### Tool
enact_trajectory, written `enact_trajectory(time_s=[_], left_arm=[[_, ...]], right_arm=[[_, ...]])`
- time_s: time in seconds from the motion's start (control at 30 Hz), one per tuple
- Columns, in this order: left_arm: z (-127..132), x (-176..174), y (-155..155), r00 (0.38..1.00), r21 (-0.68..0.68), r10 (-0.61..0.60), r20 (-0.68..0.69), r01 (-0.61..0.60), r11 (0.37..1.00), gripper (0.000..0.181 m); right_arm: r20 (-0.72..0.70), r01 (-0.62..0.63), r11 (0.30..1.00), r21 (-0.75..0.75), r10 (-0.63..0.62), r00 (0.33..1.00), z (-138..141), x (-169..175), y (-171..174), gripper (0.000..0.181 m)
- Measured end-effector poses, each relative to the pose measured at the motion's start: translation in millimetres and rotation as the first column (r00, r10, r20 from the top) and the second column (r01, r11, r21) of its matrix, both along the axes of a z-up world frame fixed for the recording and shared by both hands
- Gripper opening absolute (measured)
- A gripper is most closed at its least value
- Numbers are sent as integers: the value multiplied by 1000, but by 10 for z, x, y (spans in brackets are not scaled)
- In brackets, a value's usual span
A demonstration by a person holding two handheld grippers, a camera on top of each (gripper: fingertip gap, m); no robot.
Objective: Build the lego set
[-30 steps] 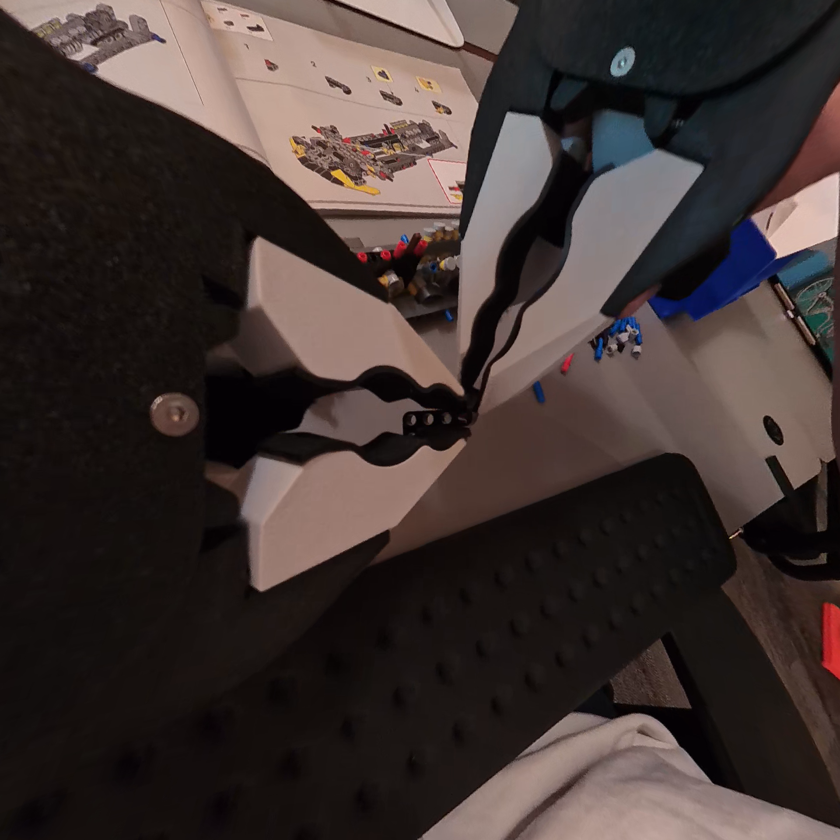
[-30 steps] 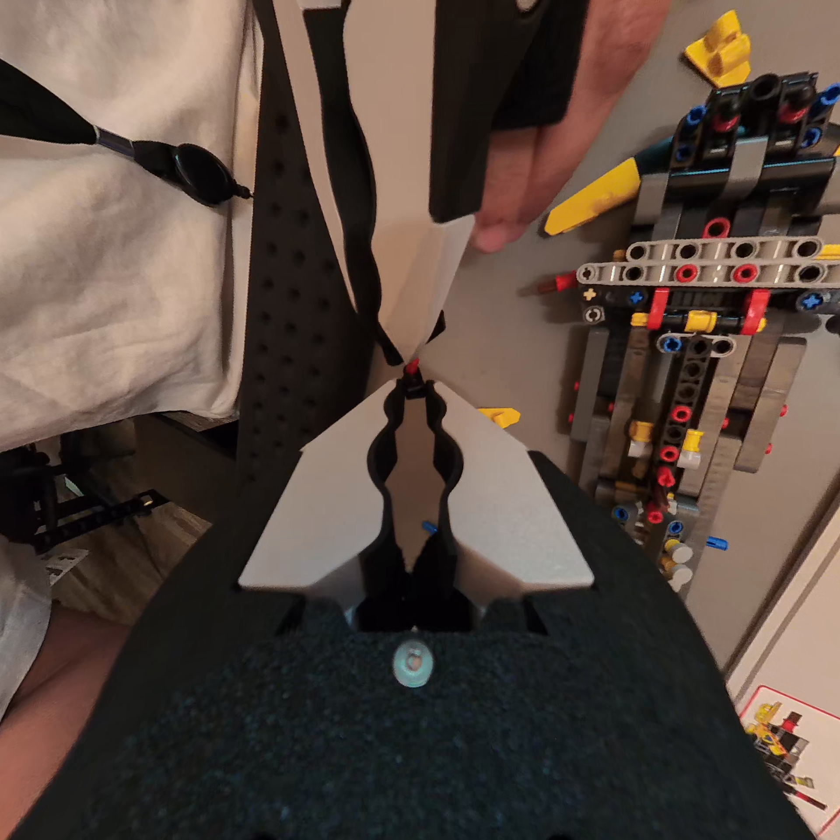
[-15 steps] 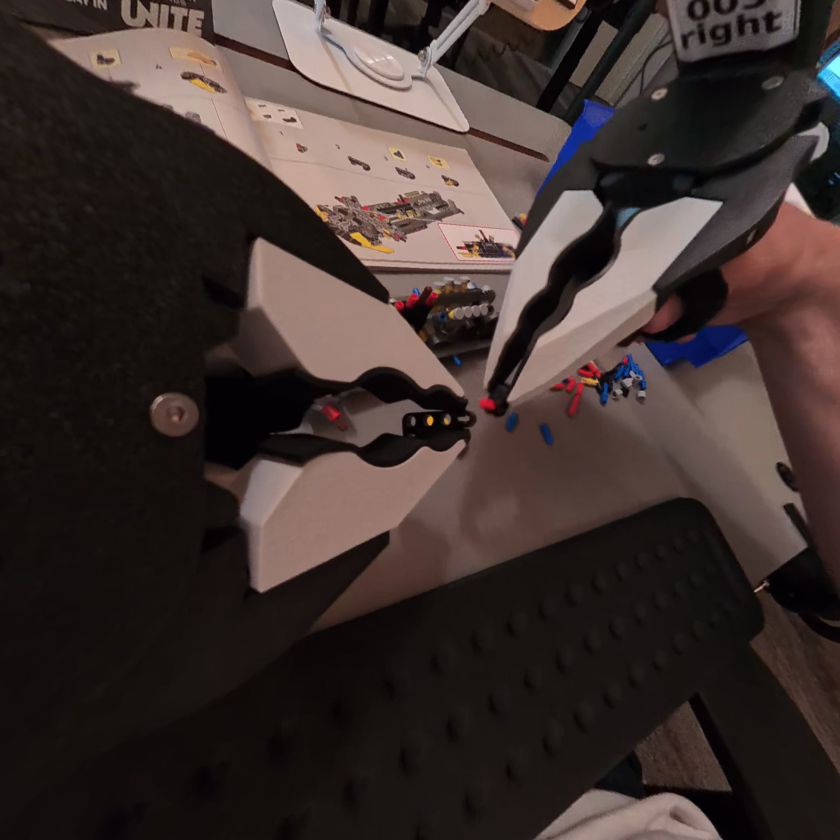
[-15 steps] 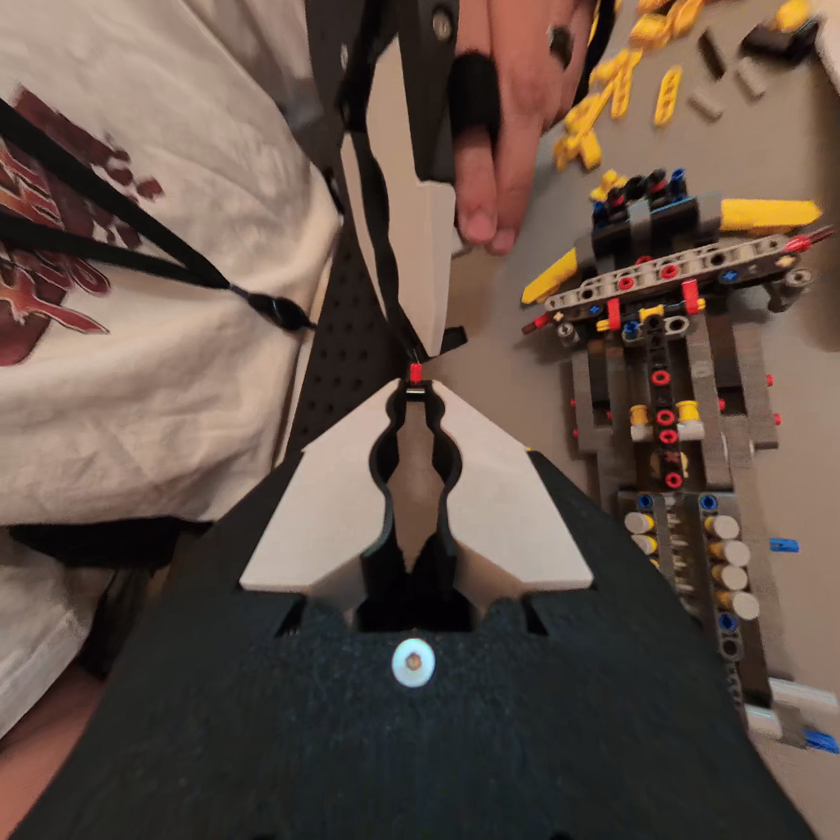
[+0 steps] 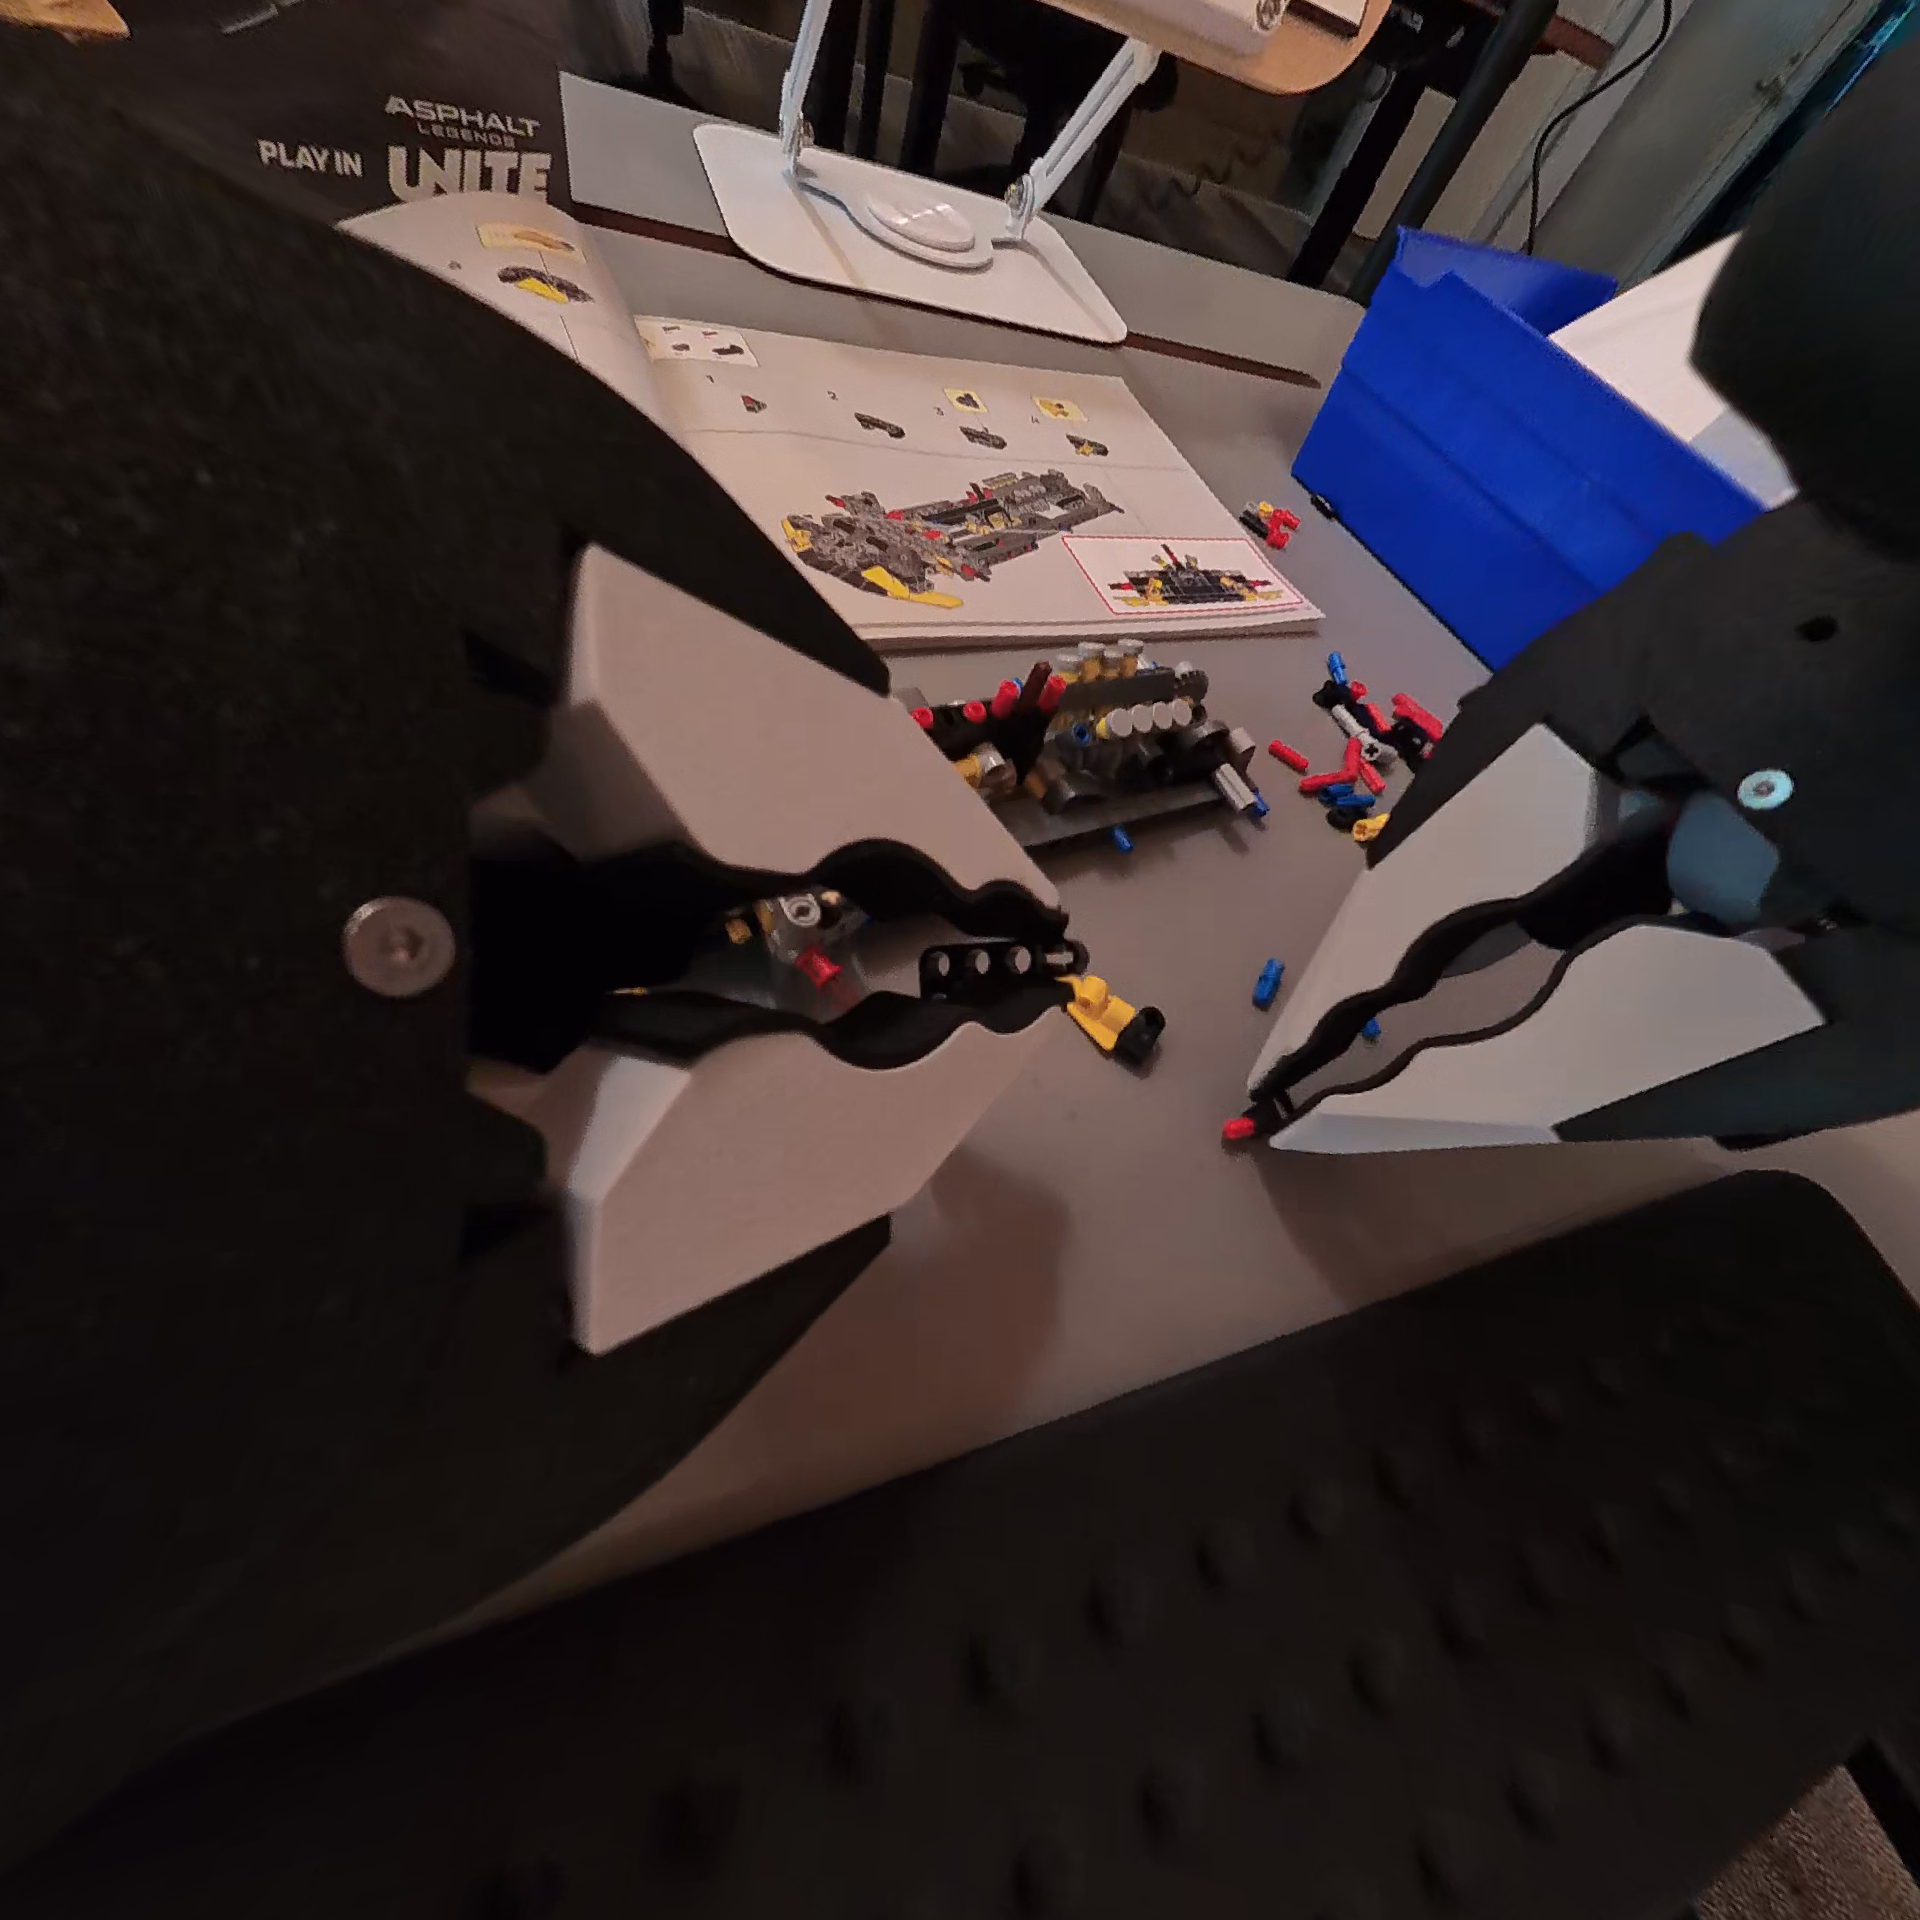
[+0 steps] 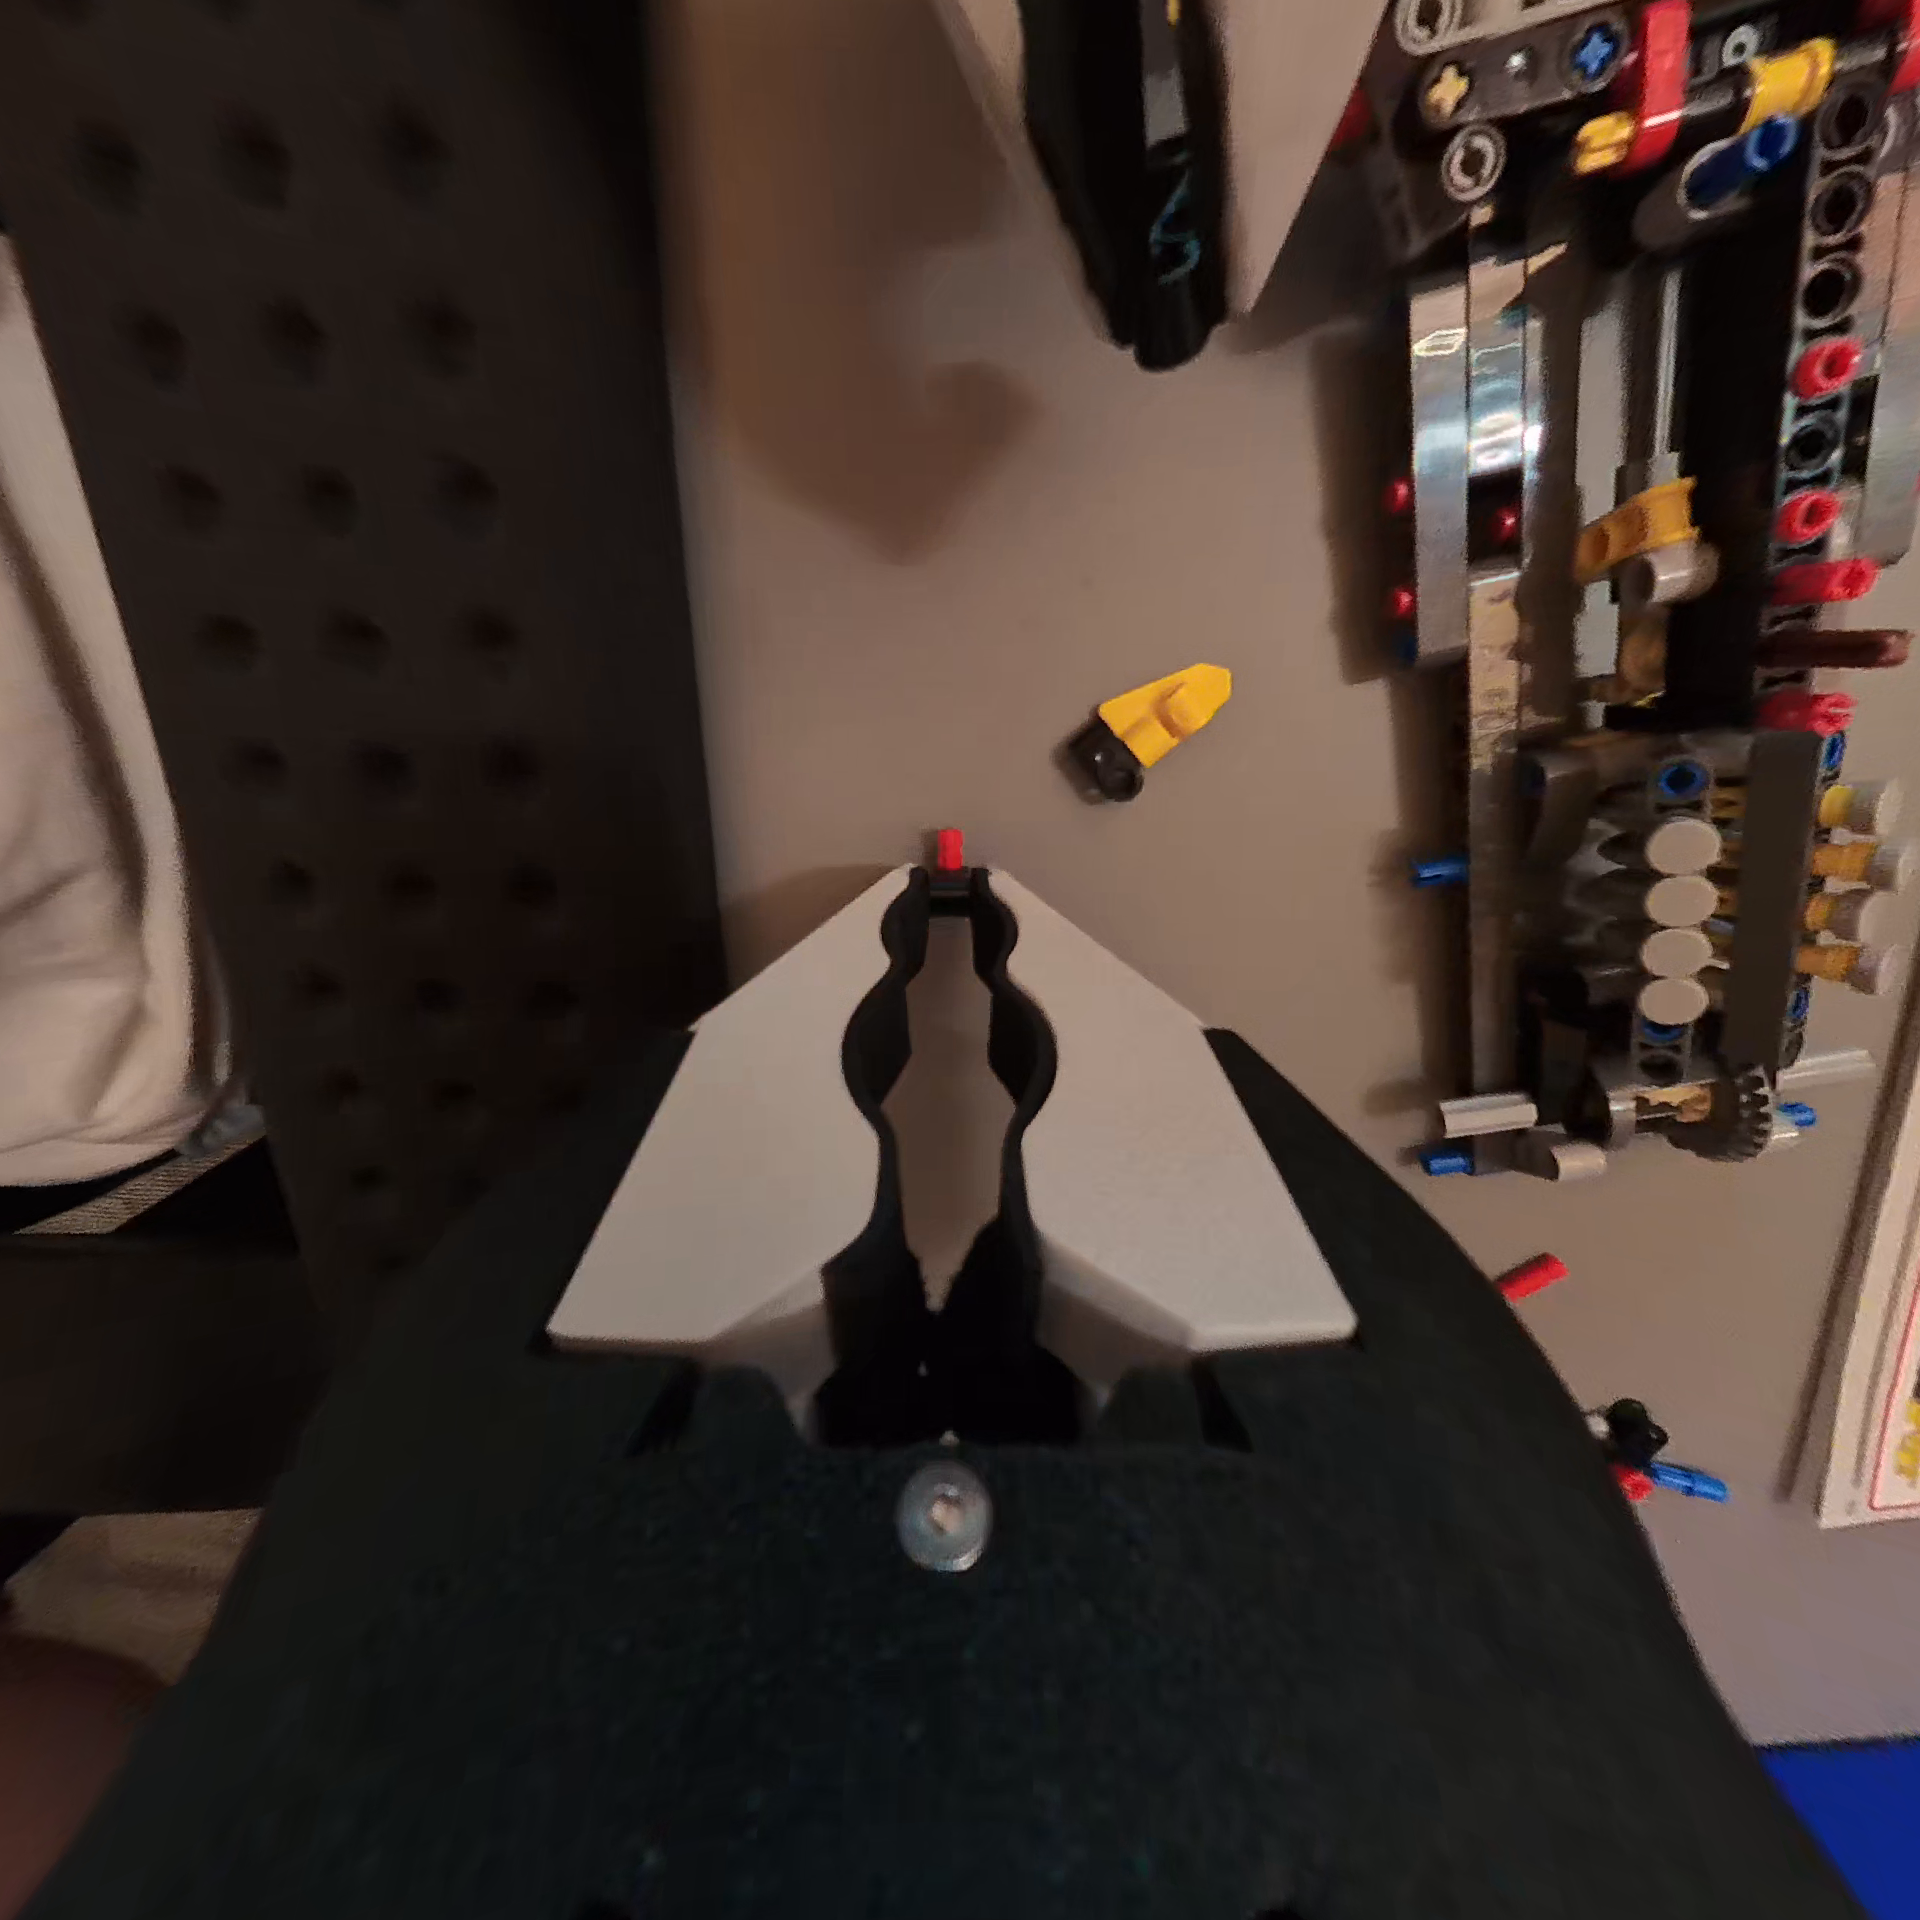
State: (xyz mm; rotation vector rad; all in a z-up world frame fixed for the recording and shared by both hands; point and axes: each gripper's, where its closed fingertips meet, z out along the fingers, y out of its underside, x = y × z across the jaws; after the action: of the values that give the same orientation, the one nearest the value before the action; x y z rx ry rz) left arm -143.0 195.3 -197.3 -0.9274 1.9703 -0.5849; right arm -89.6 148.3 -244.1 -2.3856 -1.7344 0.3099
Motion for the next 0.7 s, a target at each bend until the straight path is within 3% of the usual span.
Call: enact_trajectory(time_s=[0.4, 0.7], left_arm=[[-23, 1, -36, 1000, 11, -9, -11, 9, 1000, 5], [-34, 4, -50, 1000, 15, -13, -15, 13, 1000, 5]], right_arm=[[7, 26, 999, 33, -26, 1000, -70, 24, 10, 12], [-119, 105, 994, 12, -102, 988, -76, 21, 5, 8]])
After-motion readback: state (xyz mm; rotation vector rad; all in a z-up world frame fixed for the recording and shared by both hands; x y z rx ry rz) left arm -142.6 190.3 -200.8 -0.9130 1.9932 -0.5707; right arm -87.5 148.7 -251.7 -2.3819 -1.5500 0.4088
